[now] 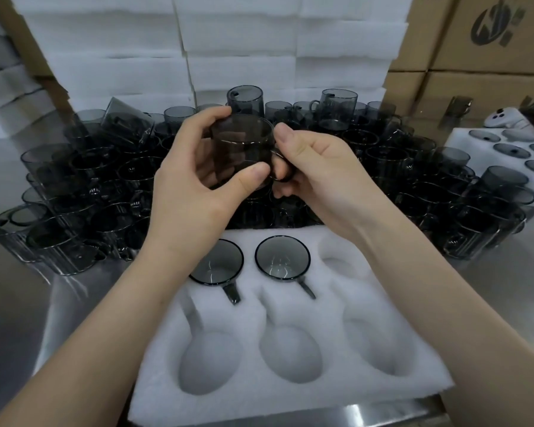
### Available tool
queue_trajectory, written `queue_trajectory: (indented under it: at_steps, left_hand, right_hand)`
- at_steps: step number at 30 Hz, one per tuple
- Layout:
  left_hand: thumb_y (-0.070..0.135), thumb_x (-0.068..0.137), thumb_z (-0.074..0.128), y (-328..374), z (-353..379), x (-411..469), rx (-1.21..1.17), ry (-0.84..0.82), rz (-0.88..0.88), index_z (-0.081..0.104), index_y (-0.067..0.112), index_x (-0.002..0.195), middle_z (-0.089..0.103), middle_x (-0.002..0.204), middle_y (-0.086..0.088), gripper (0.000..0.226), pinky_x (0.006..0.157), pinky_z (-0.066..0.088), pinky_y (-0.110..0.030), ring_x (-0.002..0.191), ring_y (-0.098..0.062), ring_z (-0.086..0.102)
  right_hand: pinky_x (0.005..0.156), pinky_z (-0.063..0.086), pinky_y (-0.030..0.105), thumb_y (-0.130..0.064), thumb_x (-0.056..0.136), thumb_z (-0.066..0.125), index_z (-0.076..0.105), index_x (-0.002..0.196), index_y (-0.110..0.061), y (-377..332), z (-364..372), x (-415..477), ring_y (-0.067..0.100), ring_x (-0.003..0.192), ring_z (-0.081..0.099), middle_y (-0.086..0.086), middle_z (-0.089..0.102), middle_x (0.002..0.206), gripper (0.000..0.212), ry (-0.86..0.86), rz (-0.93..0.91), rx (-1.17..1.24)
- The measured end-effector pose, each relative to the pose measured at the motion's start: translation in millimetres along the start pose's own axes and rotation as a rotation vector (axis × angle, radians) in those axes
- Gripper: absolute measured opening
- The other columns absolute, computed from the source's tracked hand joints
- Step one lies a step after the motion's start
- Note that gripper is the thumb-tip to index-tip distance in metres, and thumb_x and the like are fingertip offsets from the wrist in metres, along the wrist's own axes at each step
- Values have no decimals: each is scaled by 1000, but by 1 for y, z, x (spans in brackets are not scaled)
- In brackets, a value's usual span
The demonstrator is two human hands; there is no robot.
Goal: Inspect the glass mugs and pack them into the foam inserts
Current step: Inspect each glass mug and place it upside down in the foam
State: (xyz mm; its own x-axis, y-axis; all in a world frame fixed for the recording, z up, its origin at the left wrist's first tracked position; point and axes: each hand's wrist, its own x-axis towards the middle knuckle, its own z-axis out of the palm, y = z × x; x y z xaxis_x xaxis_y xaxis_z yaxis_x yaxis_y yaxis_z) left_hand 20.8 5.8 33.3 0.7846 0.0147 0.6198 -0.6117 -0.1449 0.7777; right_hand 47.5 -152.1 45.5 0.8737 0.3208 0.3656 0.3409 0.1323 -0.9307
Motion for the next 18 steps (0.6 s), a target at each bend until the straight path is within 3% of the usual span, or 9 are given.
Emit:
queue_trajectory:
  at_steps: [5, 8, 10, 13, 15, 18]
  left_hand:
    - [15, 84, 66, 1, -5, 3, -87, 4, -23, 48, 4, 131, 64, 117, 2, 52, 91, 51, -25, 106, -6, 64]
    - [15, 86, 63, 1, -6, 4, -156, -6, -67, 48, 4, 131, 67, 111, 3, 49, 87, 51, -24, 104, -9, 66]
    - [17, 87, 61, -1, -6, 5, -238, -6, -116, 48, 4, 131, 67, 112, -3, 48, 88, 52, -29, 106, -18, 66]
    - [21, 89, 55, -3, -5, 7, -379, -61, -198, 49, 3, 130, 67, 115, -7, 45, 85, 54, -30, 109, -25, 66]
    - [20, 92, 51, -4, -3, 7, -431, -126, -231, 50, 3, 130, 66, 122, -9, 42, 89, 53, -31, 113, -25, 65]
    - [21, 93, 47, -6, -1, 8, -420, -173, -241, 49, 5, 132, 61, 128, -9, 42, 103, 46, -36, 123, -22, 58]
  right_hand:
    - [67, 51, 27, -19, 96, 41, 59, 78, -7, -2, -3, -3, 14, 63, 47, -6, 55, 71, 28, -178, 0, 112]
    - [69, 53, 29, -19, 96, 46, 61, 91, -4, -3, -5, -4, 14, 65, 50, -9, 64, 78, 22, -221, -26, 129]
    - [67, 53, 30, -20, 90, 53, 63, 95, -4, -3, -4, -4, 14, 64, 52, -5, 65, 79, 20, -197, -43, 176]
    - [63, 52, 31, -14, 92, 55, 62, 100, -8, -2, -4, -2, 14, 63, 54, 1, 61, 78, 13, -24, -55, 221]
    - [68, 51, 33, -21, 92, 55, 60, 113, -14, 1, -3, 1, 14, 77, 59, 2, 62, 93, 23, 88, -57, 43]
    - [81, 53, 36, -41, 89, 47, 54, 121, -29, 7, 4, 3, 16, 109, 61, 3, 60, 123, 36, 18, 26, -56]
